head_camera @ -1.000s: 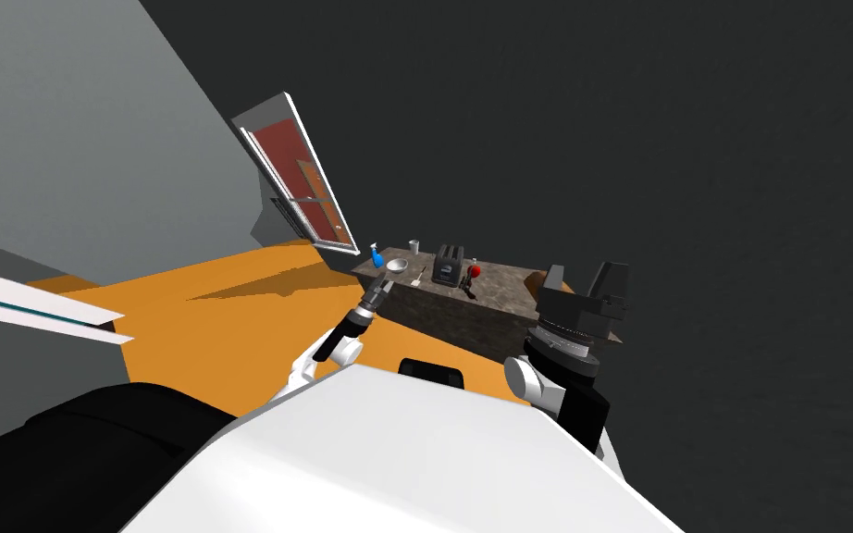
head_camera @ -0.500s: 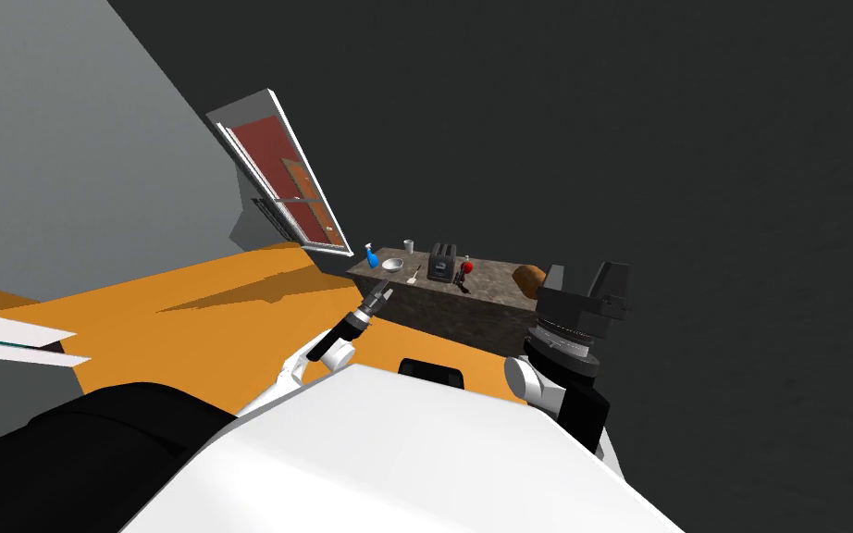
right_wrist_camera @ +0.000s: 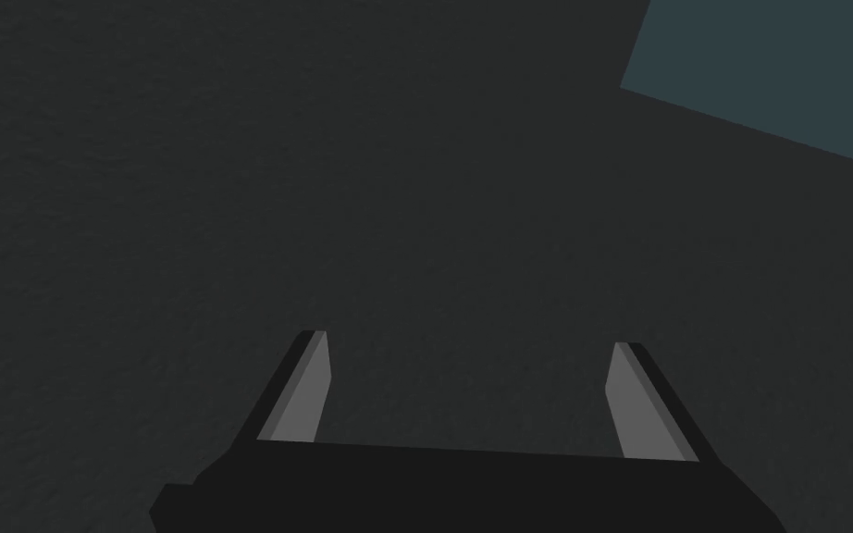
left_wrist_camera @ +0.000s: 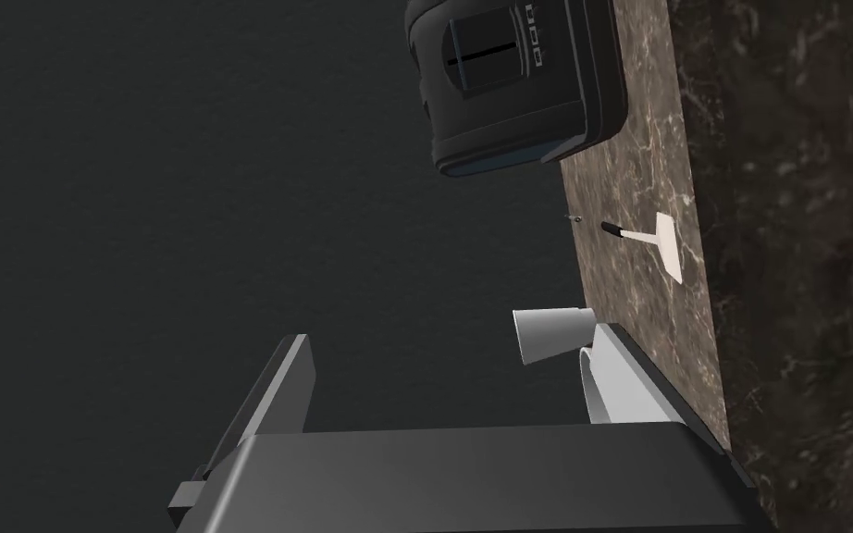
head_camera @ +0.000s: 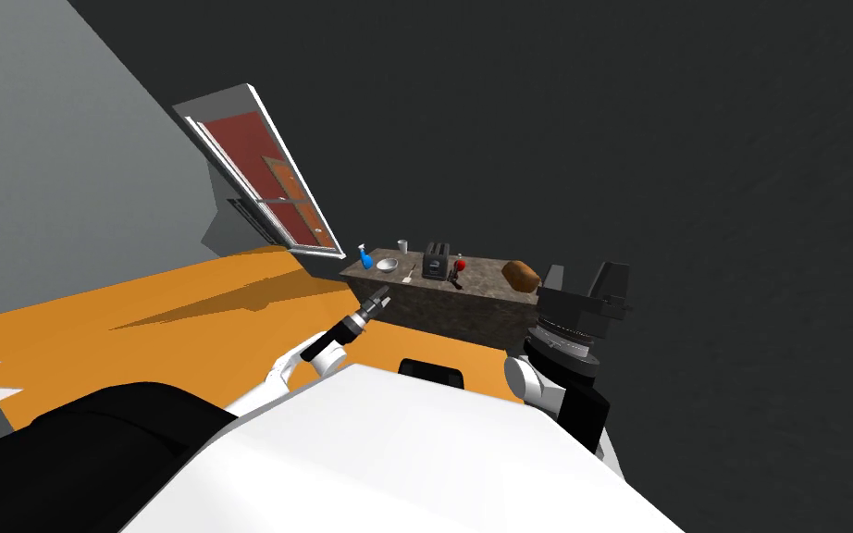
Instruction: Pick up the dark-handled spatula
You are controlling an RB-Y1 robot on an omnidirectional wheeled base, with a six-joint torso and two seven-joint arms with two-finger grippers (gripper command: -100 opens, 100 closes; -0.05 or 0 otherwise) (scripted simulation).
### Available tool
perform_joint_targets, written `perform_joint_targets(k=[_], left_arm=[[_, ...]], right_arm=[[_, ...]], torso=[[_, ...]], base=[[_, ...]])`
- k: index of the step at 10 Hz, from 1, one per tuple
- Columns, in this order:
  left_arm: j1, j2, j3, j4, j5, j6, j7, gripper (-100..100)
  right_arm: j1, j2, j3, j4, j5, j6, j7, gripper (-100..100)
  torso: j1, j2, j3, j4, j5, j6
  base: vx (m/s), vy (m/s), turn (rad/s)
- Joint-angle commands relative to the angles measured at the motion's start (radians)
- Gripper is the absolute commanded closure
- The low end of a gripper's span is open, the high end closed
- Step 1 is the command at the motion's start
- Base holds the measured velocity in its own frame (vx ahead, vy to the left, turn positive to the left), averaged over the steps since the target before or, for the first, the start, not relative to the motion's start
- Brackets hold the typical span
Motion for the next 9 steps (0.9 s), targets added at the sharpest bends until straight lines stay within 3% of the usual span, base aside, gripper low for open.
perform_joint_targets(k=[1, 3, 6, 8, 9], left_arm=[[0.013, 0.05, -0.016, 0.022, 0.032, 0.019, 0.014, -100], [0.013, 0.075, -0.016, 0.022, 0.032, 0.019, 0.014, -100], [0.044, 0.173, -0.047, 0.06, 0.091, 0.058, 0.038, -100], [0.044, 0.205, -0.047, 0.06, 0.091, 0.058, 0.038, -100], [0.063, 0.244, -0.061, 0.077, 0.12, 0.076, 0.048, -100]], right_arm=[[0.0, 0.0, 0.0, 0.0, 0.0, 0.0, 0.0, 0], [0.0, 0.0, 0.0, 0.0, 0.0, 0.0, 0.0, 0], [0.0, 0.0, 0.0, 0.0, 0.0, 0.0, 0.0, 0], [0.0, 0.0, 0.0, 0.0, 0.0, 0.0, 0.0, 0], [0.0, 0.0, 0.0, 0.0, 0.0, 0.0, 0.0, 0]], torso=[[0.0, 0.0, 0.0, 0.0, 0.0, 0.0], [-0.001, 0.0, 0.0, 0.0, 0.0, 0.0], [0.0, -0.001, -0.001, 0.0, 0.0, 0.0], [-0.001, -0.001, -0.001, 0.0, 0.0, 0.0], [0.0, -0.001, -0.001, 0.0, 0.0, 0.0]], base=[[-0.016, -0.017, -0.257], [-0.011, -0.007, -0.051], [-0.01, -0.017, -0.227], [-0.004, -0.008, -0.057], [0.003, -0.017, -0.3]])
